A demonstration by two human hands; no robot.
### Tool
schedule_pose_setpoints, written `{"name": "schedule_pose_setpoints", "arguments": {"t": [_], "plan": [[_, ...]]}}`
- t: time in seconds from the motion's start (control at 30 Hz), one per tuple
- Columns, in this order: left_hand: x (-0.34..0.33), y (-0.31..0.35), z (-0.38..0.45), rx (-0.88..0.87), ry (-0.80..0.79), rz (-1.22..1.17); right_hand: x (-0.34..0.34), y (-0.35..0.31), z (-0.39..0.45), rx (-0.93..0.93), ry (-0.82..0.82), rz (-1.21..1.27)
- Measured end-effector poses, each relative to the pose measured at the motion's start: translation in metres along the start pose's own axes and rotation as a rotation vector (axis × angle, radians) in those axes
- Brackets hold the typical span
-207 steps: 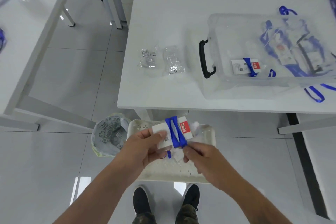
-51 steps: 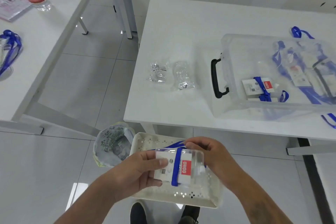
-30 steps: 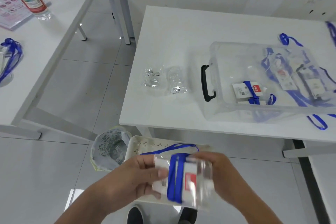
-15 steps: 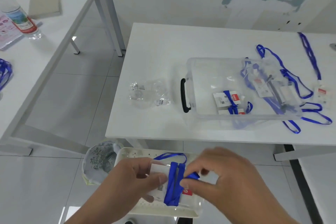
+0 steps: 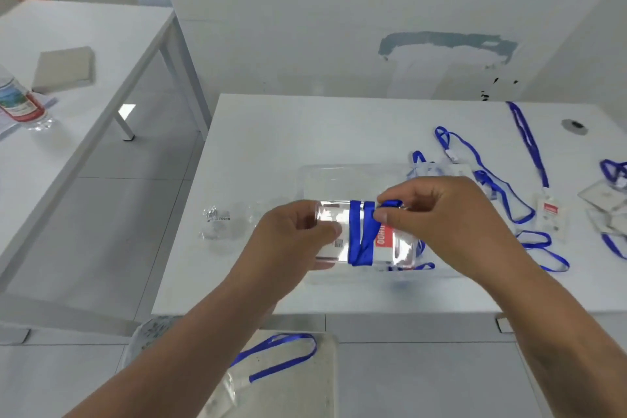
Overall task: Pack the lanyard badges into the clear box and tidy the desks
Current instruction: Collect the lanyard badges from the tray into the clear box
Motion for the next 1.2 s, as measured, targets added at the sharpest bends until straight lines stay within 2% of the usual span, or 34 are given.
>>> {"name": "schedule_pose_setpoints", "arguments": {"t": [0.1, 0.27, 0.5, 0.63, 0.77, 0.87, 1.0, 1.13, 1.2], "plan": [[-0.019, -0.003, 0.034, 0.029, 0.064, -0.008, -0.002, 0.020, 0.042, 0.019, -0.039, -0.165], [-0.048, -0.019, 0.073, 0.141, 0.113, 0.142, -0.036, 0.061, 0.092, -0.002, -0.137, -0.397], [-0.060, -0.058, 0.116, 0.442, 0.209, 0.269, -0.094, 0.100, 0.128, -0.035, -0.246, -0.517], [-0.060, -0.080, 0.152, 0.490, 0.202, 0.504, -0.118, 0.116, 0.141, -0.139, -0.307, -0.547], [-0.059, -0.104, 0.180, 0.484, 0.157, 0.633, -0.139, 0.127, 0.150, -0.230, -0.358, -0.569], [-0.054, -0.114, 0.188, 0.495, 0.215, 0.609, -0.146, 0.127, 0.153, -0.222, -0.360, -0.591], [-0.061, -0.094, 0.166, 0.447, 0.181, 0.480, -0.142, 0.124, 0.151, -0.135, -0.346, -0.608], [-0.063, -0.071, 0.139, 0.392, 0.190, 0.344, -0.115, 0.106, 0.139, -0.076, -0.318, -0.541], [-0.067, -0.054, 0.125, 0.311, 0.139, 0.242, -0.091, 0.092, 0.130, -0.087, -0.303, -0.483]]}}
Point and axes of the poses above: each hand's wrist, its own z-axis towards the middle knuckle, its own x-axis out of the back of the hand, y = z × x, the point moved 8 cm from there along z, towards the middle knuckle, and after that the axes turned 13 degrees about -z, right-handed, at the moved point
